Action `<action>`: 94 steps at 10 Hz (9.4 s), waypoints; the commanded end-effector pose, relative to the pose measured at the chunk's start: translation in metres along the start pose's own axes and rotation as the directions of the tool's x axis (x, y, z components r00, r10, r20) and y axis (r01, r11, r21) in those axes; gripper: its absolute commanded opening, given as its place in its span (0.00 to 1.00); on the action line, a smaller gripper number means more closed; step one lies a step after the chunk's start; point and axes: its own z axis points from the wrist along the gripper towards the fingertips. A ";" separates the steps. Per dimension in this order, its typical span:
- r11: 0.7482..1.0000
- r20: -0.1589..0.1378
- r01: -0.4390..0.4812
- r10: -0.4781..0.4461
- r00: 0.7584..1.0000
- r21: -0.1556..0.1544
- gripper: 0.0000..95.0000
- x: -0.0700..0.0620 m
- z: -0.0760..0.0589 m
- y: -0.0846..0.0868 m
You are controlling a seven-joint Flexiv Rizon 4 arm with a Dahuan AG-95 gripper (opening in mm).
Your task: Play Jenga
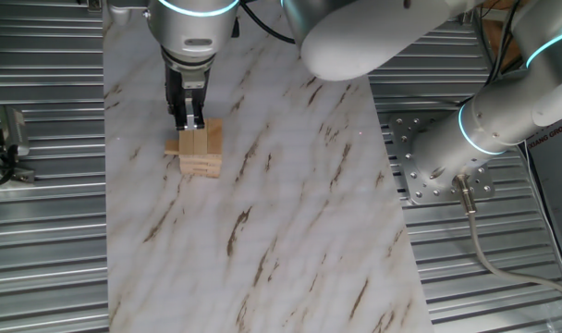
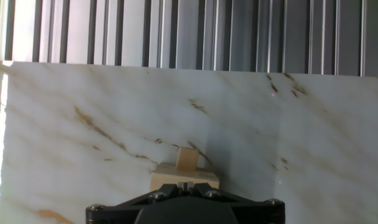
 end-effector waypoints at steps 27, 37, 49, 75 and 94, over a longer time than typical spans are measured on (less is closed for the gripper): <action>0.995 0.057 -0.097 0.096 0.994 0.015 0.00 -0.005 0.003 -0.003; 0.996 0.052 -0.091 0.092 0.994 -0.022 0.00 -0.050 0.024 -0.023; 0.991 0.053 -0.128 0.129 0.990 -0.029 0.20 -0.063 0.035 -0.024; 0.985 0.062 -0.168 0.170 0.983 -0.036 0.20 -0.054 0.076 -0.012; 0.975 0.046 -0.220 0.222 0.974 -0.043 0.40 -0.051 0.089 -0.011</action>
